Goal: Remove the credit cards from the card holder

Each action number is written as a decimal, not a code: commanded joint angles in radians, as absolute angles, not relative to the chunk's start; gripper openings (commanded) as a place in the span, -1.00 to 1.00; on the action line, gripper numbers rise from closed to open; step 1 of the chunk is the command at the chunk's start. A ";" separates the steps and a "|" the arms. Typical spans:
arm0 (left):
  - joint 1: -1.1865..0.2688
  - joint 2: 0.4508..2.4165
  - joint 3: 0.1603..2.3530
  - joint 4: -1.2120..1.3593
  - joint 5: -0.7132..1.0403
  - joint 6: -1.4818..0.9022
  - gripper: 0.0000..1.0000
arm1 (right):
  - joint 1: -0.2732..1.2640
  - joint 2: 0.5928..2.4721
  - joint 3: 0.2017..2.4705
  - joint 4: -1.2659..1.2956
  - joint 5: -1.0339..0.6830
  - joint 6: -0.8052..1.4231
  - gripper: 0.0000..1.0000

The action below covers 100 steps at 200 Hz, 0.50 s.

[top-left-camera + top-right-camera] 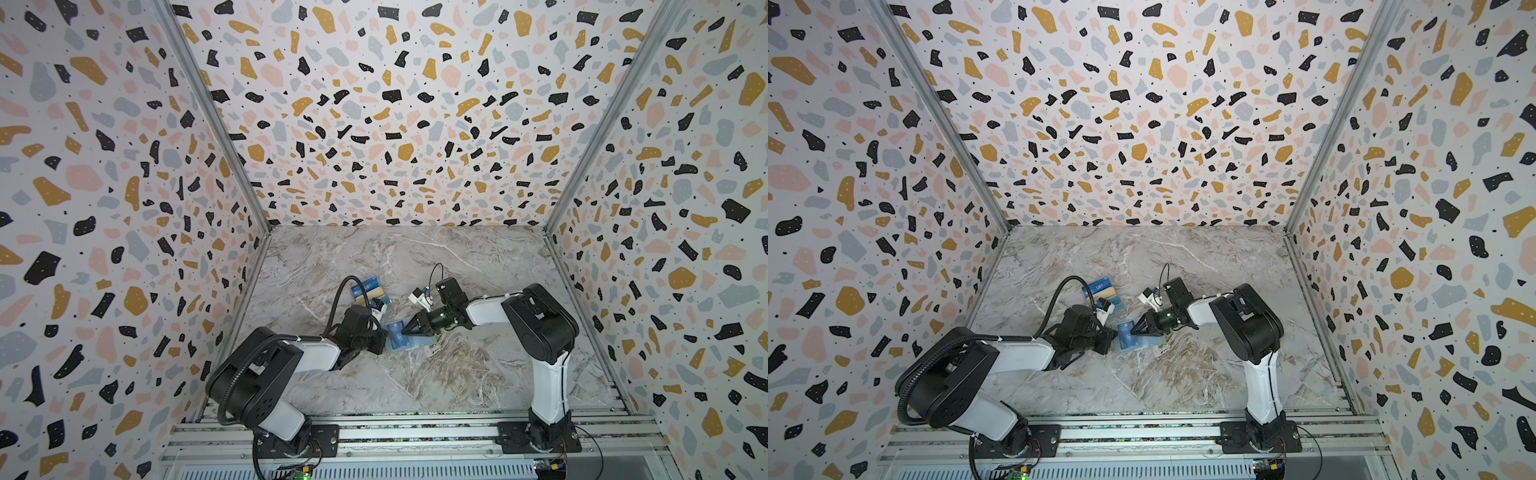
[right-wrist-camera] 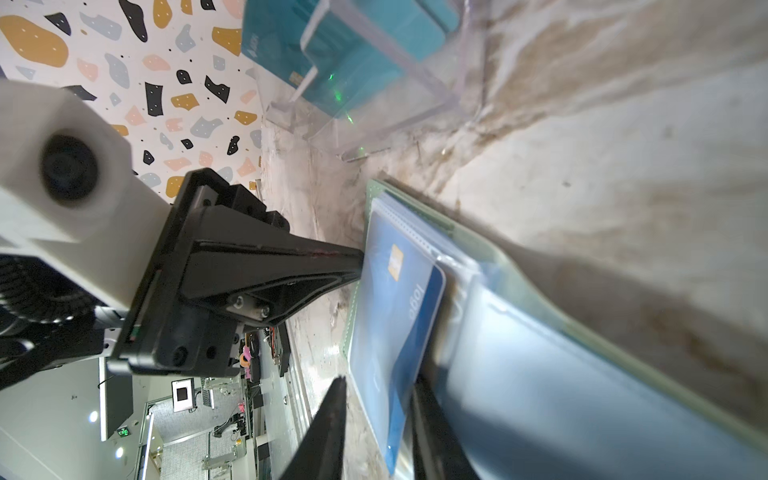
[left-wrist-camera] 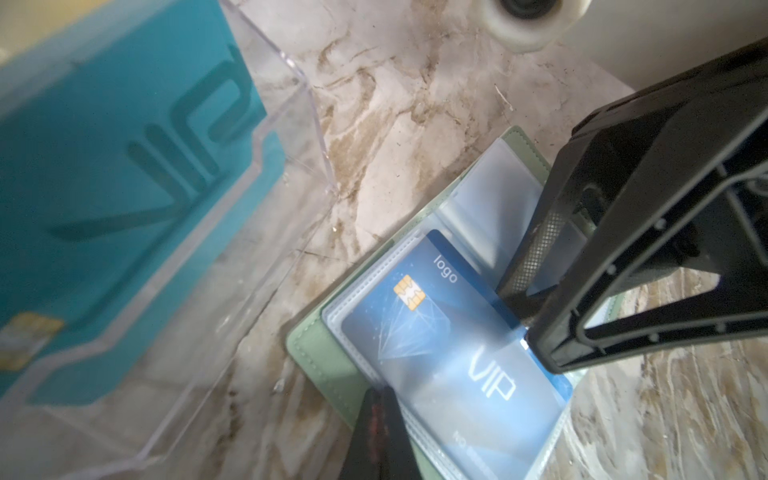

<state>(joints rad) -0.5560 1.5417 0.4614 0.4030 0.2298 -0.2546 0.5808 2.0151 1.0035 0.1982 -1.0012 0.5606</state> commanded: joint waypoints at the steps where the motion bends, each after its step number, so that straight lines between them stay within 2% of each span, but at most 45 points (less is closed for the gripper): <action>1: -0.555 1.567 0.432 0.383 0.239 -0.266 -1.00 | 0.611 2.026 1.034 0.199 -1.041 0.562 -0.43; 100: -0.555 1.570 0.418 0.400 0.233 -0.280 -1.00 | 0.620 2.031 1.039 0.224 -1.077 0.572 -0.44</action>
<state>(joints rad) -0.5560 1.5433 0.4438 0.4393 0.2291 -0.2749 0.6003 2.0338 1.0172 0.2111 -1.0401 0.5720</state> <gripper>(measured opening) 0.048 0.278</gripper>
